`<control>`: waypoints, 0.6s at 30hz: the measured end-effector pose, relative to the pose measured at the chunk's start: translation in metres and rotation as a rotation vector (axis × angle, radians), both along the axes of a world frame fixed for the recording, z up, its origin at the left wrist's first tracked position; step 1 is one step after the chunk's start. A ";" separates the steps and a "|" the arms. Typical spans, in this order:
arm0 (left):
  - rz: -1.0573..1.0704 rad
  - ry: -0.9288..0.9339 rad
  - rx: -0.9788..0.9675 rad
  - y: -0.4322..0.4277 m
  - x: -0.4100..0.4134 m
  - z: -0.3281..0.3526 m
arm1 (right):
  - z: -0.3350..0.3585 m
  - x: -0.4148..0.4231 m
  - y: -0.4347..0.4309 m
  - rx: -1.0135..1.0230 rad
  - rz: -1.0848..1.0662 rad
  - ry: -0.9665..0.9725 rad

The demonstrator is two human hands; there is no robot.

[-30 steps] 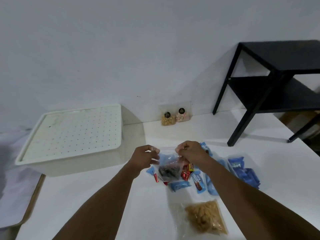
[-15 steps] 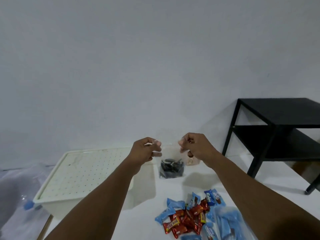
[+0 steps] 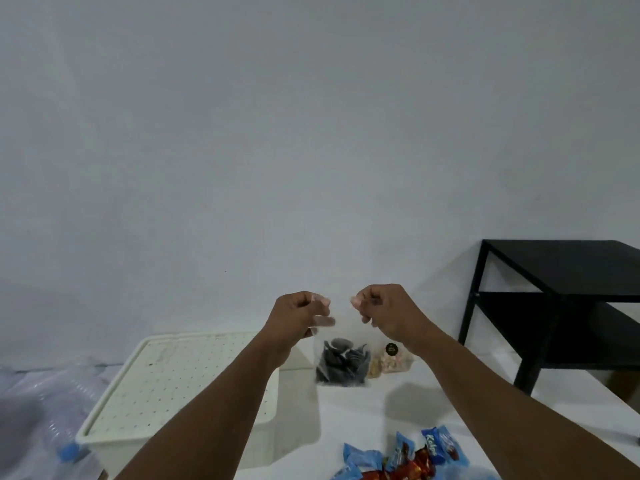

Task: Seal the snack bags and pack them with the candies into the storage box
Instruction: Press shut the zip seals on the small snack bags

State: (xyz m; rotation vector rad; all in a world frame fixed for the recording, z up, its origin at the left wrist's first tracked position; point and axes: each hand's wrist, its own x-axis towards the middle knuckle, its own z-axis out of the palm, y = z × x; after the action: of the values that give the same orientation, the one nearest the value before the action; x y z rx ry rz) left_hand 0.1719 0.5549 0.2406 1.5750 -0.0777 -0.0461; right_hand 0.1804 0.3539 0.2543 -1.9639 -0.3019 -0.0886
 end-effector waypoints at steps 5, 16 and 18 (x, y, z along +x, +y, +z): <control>-0.029 -0.045 0.081 0.001 -0.003 0.003 | 0.006 -0.004 0.007 -0.037 0.039 -0.020; -0.071 0.004 0.058 0.003 -0.005 0.004 | 0.002 -0.009 -0.005 -0.004 0.049 -0.003; -0.101 0.007 0.085 0.002 -0.006 0.008 | 0.004 -0.008 -0.005 -0.023 0.057 -0.024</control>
State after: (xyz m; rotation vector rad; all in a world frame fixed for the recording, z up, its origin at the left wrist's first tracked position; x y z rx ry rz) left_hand 0.1662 0.5566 0.2484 1.6550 -0.1515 -0.1351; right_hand 0.1724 0.3494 0.2583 -1.9763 -0.3760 -0.0718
